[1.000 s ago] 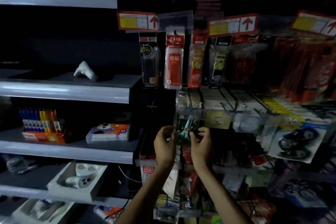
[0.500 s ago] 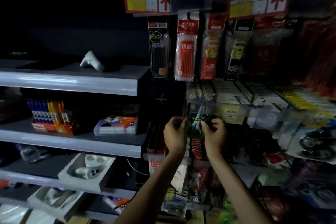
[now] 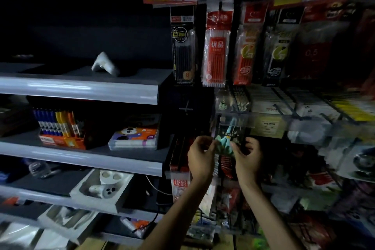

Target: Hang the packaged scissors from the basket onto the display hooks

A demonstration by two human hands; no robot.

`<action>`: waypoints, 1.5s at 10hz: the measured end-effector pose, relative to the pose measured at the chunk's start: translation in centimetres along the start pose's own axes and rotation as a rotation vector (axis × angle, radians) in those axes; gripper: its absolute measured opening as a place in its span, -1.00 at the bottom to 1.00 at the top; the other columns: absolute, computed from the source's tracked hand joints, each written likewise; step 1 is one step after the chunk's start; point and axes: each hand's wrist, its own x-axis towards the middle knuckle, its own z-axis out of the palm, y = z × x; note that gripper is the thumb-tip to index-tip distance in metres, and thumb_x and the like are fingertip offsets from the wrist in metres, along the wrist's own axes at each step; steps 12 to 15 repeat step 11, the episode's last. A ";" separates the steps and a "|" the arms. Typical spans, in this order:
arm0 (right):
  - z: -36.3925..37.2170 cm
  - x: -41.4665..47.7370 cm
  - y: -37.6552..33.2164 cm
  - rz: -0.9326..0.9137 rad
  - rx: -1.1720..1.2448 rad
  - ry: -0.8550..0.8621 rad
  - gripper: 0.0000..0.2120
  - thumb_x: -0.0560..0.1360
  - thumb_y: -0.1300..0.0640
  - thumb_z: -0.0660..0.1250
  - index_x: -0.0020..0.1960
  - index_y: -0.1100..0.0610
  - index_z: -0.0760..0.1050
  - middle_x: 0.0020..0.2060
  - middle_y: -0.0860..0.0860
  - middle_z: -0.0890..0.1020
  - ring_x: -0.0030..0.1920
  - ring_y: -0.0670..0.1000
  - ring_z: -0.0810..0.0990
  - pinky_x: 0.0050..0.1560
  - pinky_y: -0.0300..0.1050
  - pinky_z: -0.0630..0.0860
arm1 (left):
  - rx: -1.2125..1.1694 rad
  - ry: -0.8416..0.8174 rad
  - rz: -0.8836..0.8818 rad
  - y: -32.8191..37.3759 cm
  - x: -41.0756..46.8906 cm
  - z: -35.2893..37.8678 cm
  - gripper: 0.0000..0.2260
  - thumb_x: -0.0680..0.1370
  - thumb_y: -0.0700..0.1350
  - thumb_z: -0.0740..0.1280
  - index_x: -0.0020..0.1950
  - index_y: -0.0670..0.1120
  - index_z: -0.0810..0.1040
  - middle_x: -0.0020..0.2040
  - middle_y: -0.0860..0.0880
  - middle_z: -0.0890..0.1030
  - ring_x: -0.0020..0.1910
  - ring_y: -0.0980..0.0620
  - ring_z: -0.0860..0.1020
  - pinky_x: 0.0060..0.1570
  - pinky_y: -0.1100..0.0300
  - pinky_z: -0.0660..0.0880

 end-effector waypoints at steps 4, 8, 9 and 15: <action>0.2 0.6 0.4 0.018 -0.003 0.013 -0.61 0.42 0.14 0.59 0.17 0.18 0.54 -0.02 0.07 0.60 -0.02 0.09 0.59 -0.04 -0.04 0.50 | 0.043 0.001 -0.008 0.2 0.3 0.0 -0.91 0.56 0.05 0.51 -0.02 0.08 0.66 -0.12 0.14 0.72 -0.09 0.21 0.69 -0.02 0.07 0.67; -1.9 -1.1 -0.6 0.033 -0.068 -0.061 -0.60 0.46 0.15 0.55 0.23 0.15 0.52 -0.02 -0.02 0.59 -0.04 -0.07 0.59 -0.04 -0.18 0.52 | 0.147 -0.062 0.076 0.7 -2.7 -0.8 -0.78 0.57 -0.03 0.52 0.14 0.13 0.55 -0.02 0.13 0.69 -0.04 0.24 0.66 -0.08 0.14 0.67; -2.4 -1.3 0.1 0.057 -0.095 -0.100 -0.55 0.45 0.08 0.56 0.28 0.07 0.50 0.03 -0.05 0.60 0.04 -0.02 0.60 0.07 0.07 0.60 | 0.188 -0.084 0.092 1.0 -3.3 -1.2 -0.77 0.56 0.03 0.52 0.11 0.21 0.52 -0.02 0.11 0.70 -0.03 0.19 0.67 -0.09 0.13 0.67; -5.1 -2.3 -0.1 0.045 -0.051 -0.132 -0.53 0.44 0.11 0.58 0.28 0.02 0.49 0.02 -0.14 0.56 0.10 -0.04 0.58 0.13 0.00 0.58 | 0.221 -0.131 0.098 0.9 -4.8 -3.0 -0.76 0.55 -0.04 0.53 0.12 0.15 0.54 -0.02 0.10 0.67 -0.04 0.10 0.67 -0.06 -0.11 0.68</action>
